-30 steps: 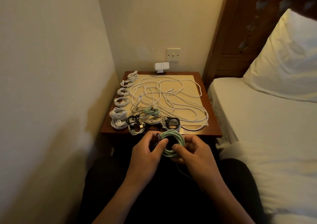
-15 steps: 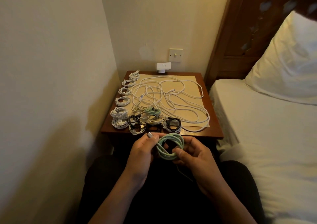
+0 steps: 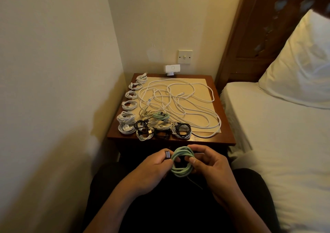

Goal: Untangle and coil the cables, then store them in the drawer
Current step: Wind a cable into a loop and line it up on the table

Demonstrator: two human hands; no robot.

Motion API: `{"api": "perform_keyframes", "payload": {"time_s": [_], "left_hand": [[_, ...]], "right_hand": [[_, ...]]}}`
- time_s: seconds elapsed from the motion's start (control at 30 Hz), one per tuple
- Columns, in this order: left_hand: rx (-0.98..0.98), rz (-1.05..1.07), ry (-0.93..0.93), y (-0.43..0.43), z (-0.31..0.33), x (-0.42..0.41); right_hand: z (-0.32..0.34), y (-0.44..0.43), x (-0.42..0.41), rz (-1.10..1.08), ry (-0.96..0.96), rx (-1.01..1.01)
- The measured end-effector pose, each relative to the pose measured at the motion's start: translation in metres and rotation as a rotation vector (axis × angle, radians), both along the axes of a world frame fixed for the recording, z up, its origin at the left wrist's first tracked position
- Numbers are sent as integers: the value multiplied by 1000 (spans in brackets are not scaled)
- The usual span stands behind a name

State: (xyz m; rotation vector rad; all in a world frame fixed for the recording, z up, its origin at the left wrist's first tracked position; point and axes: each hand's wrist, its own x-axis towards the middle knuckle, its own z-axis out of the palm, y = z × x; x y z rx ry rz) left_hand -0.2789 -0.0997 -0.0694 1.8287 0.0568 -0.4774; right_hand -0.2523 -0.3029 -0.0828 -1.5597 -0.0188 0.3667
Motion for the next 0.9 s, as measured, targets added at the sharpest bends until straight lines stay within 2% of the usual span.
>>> {"api": "perform_keyframes", "payload": {"time_s": [0.1,0.23,0.33,0.4,0.5,0.57,0.77,0.9], "left_hand": [[-42,-5,39,1,-2,3],[-7,221,-127,-10,-9,8],[-109,341,-195,-18,-16,9],[-264,402,-144,-19,-15,10],[-624,483,17,-17,-14,10],[-770,511,82,-15,-14,11],[-1035,460,237,-15,-17,11],[-1057,430,315,-14,-13,16]], "right_hand": [[-2,2,-1,-8,-32,-27],[2,7,0,15,-109,-91],[2,11,2,22,-184,-192],[2,12,4,18,-197,-207],[4,13,7,19,-176,-110],[6,14,9,23,-157,-47],[0,11,17,76,-55,72],[-2,3,21,118,-53,86]]}}
